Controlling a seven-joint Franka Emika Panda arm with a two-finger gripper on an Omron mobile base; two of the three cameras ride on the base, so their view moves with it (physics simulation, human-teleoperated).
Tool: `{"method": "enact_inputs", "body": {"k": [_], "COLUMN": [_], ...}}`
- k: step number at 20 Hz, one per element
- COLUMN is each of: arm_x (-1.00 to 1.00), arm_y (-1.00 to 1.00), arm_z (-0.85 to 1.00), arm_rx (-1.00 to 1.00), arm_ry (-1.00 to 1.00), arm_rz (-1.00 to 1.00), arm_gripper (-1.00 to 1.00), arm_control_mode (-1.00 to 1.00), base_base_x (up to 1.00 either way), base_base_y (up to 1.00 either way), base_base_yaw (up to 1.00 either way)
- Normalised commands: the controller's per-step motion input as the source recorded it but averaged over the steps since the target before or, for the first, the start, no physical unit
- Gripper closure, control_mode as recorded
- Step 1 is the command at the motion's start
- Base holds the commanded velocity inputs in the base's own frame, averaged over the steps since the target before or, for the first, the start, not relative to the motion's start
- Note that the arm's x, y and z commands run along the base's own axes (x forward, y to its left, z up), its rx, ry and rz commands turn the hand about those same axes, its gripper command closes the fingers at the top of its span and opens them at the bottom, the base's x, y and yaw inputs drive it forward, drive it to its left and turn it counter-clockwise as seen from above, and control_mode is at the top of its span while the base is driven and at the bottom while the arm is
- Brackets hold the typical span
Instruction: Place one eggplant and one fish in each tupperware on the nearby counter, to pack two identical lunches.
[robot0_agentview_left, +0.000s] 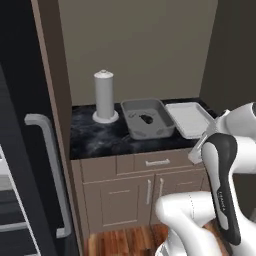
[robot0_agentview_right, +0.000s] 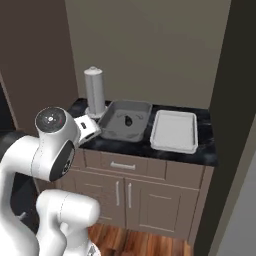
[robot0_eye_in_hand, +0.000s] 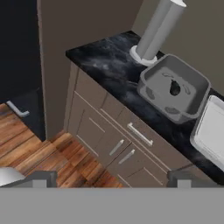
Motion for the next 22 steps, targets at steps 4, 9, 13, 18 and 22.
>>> {"method": "enact_inputs", "body": {"k": [4, 9, 13, 18, 22], "arm_x": [0.00, 0.00, 0.00, 0.00, 0.00], "arm_y": [0.00, 0.00, 0.00, 0.00, 0.00], "arm_z": [0.00, 0.00, 0.00, 0.00, 0.00], "arm_rx": [0.00, 0.00, 0.00, 0.00, 0.00], "arm_ry": [0.00, 0.00, 0.00, 0.00, 0.00], "arm_rz": [0.00, 0.00, 0.00, 0.00, 0.00], "arm_gripper": [-1.00, -1.00, -1.00, -1.00, -1.00], "arm_control_mode": [1.00, 1.00, 1.00, 1.00, 1.00], "base_base_x": [-1.00, -1.00, -0.97, -0.65, -0.11], "base_base_y": [0.00, 0.09, 0.61, 1.00, 1.00], "base_base_yaw": [0.11, 0.10, 0.03, 0.00, 0.00]}}
